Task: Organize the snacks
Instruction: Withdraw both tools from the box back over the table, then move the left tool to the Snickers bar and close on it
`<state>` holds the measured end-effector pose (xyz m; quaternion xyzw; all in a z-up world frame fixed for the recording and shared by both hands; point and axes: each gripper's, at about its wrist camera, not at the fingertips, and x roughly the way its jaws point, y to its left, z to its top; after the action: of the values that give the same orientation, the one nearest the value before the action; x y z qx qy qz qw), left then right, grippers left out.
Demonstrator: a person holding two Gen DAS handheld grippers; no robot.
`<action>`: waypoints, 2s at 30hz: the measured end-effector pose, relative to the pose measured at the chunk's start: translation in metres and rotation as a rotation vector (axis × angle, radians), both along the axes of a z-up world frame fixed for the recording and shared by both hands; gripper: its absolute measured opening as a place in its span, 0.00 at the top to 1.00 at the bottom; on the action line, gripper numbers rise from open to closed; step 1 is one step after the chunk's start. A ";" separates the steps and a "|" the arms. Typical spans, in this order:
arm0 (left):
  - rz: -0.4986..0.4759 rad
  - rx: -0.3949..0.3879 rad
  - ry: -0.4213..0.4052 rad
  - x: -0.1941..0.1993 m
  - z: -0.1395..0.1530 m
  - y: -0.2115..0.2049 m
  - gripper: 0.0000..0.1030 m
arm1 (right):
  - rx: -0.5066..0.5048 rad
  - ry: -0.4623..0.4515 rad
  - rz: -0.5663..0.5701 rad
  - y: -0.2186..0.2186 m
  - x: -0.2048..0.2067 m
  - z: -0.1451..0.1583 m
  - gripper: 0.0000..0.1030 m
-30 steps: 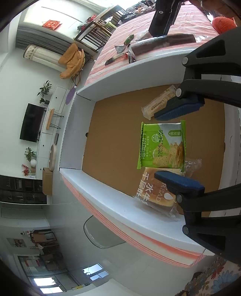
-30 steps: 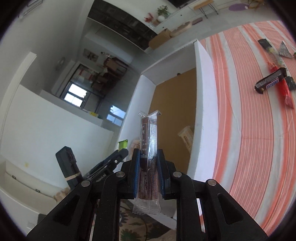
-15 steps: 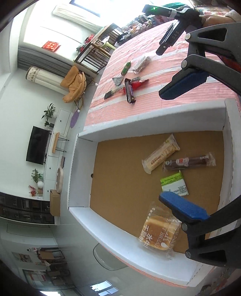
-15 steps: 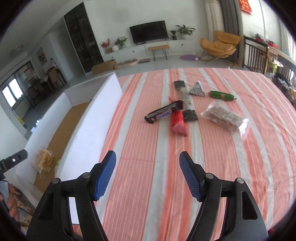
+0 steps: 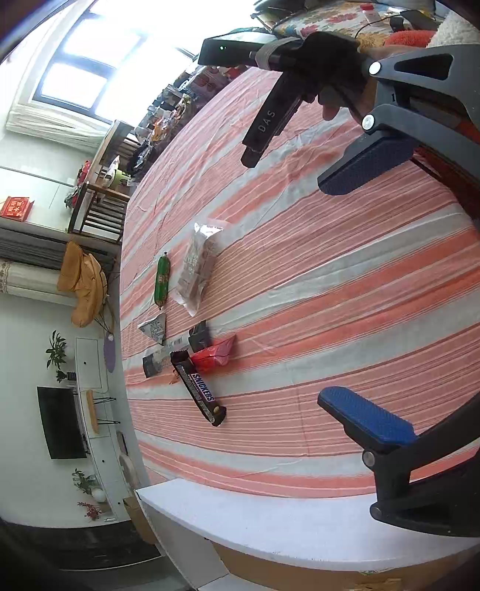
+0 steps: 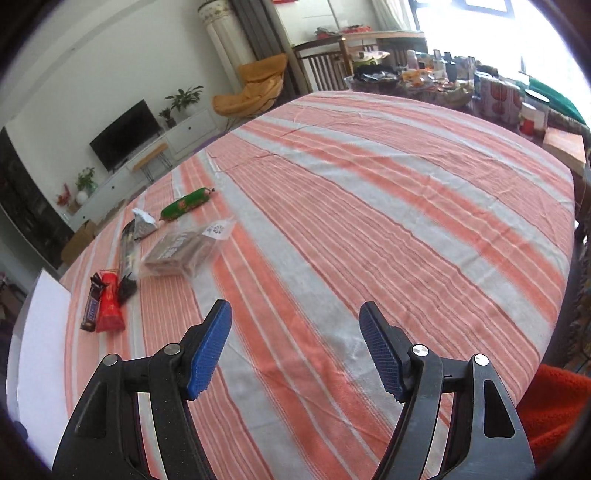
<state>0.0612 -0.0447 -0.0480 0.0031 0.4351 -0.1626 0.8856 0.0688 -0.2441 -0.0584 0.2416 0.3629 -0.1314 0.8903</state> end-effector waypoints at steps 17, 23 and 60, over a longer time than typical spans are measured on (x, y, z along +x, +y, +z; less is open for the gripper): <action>0.192 0.103 0.025 0.064 -0.085 0.024 0.01 | -0.058 0.040 -0.025 0.001 0.008 -0.011 0.27; 0.183 0.134 0.028 0.067 -0.087 0.019 0.00 | -0.035 0.042 -0.065 -0.007 0.005 -0.012 0.27; -0.071 0.577 0.065 0.167 -0.017 0.020 0.03 | -0.083 0.137 -0.093 -0.038 0.036 -0.030 0.22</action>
<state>0.2285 -0.0247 -0.0652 0.2649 0.4912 -0.0631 0.8274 0.1052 -0.2821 -0.0884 0.2117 0.4056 -0.2039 0.8655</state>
